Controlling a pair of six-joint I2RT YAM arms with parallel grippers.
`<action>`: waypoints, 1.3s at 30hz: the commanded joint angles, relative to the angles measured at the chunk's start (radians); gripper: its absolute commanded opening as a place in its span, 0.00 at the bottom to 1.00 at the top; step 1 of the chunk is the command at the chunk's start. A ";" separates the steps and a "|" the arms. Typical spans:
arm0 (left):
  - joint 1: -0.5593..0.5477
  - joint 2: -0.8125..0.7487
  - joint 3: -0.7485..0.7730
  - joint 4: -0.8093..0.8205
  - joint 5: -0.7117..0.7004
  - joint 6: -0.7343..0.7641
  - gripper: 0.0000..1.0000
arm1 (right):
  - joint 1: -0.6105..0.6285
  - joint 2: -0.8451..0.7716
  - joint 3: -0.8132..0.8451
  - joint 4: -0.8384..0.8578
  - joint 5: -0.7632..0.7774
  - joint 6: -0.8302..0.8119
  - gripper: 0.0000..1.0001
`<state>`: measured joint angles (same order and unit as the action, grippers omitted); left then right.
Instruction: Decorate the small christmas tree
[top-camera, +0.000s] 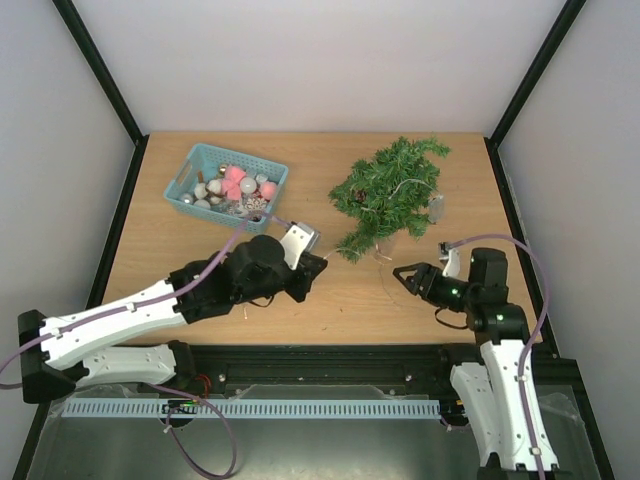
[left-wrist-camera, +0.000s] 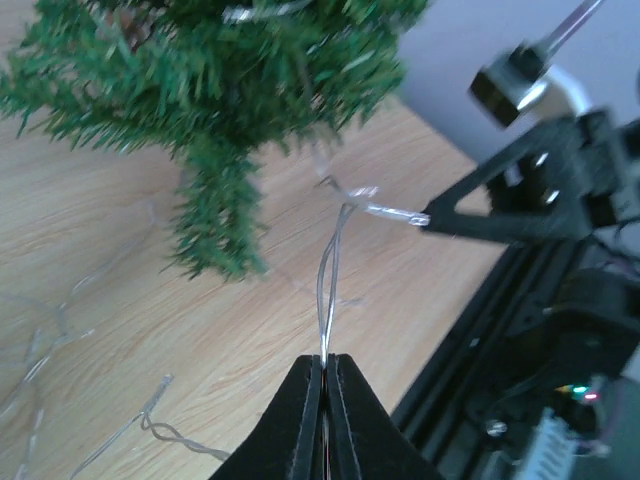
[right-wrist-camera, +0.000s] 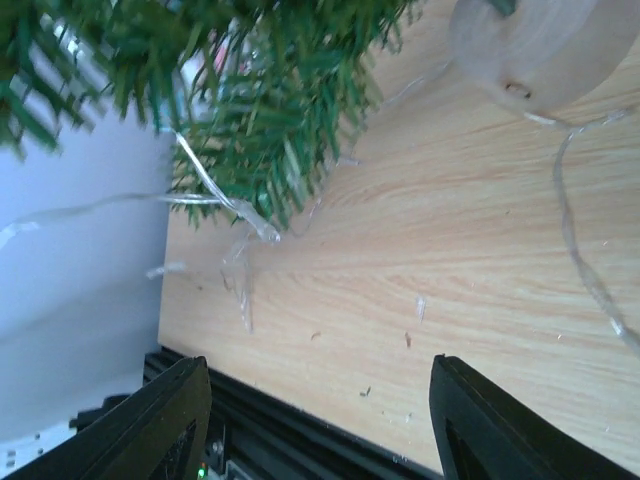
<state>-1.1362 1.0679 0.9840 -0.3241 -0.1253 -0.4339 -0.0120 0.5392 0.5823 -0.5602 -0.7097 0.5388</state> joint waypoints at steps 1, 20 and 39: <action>0.014 -0.002 0.092 -0.078 0.148 -0.059 0.02 | 0.046 -0.090 0.020 -0.157 -0.019 -0.022 0.63; 0.148 0.011 0.176 -0.013 0.452 -0.217 0.02 | 0.205 -0.047 0.030 -0.043 -0.060 -0.064 0.67; 0.312 0.090 0.205 0.117 0.669 -0.373 0.02 | 1.034 -0.062 -0.236 0.547 0.780 0.241 0.66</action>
<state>-0.8463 1.1488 1.1606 -0.2623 0.4763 -0.7567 0.8722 0.4446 0.4149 -0.2401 -0.2371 0.7391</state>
